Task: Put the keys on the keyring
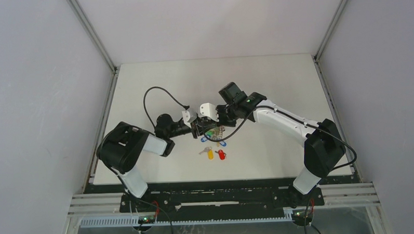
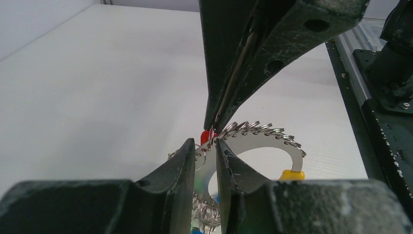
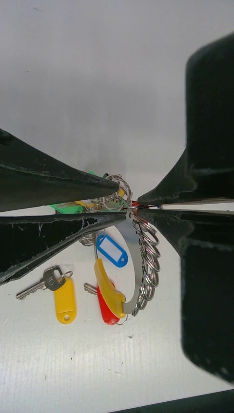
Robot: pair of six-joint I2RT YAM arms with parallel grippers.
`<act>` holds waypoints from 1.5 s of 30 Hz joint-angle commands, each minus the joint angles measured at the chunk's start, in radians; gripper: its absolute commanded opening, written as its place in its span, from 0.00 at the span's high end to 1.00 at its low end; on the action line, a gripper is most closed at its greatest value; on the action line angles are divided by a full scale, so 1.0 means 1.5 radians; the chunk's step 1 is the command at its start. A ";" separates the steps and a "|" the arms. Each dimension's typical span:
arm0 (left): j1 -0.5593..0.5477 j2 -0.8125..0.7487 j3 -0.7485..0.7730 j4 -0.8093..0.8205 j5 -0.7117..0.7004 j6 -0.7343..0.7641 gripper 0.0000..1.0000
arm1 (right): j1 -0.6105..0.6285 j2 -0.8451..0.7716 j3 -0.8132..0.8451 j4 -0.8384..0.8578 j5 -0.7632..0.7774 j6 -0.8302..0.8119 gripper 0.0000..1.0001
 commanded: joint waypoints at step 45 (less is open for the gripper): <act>-0.023 -0.002 0.027 0.071 0.014 -0.009 1.00 | -0.192 -0.125 -0.180 0.253 -0.371 0.166 0.74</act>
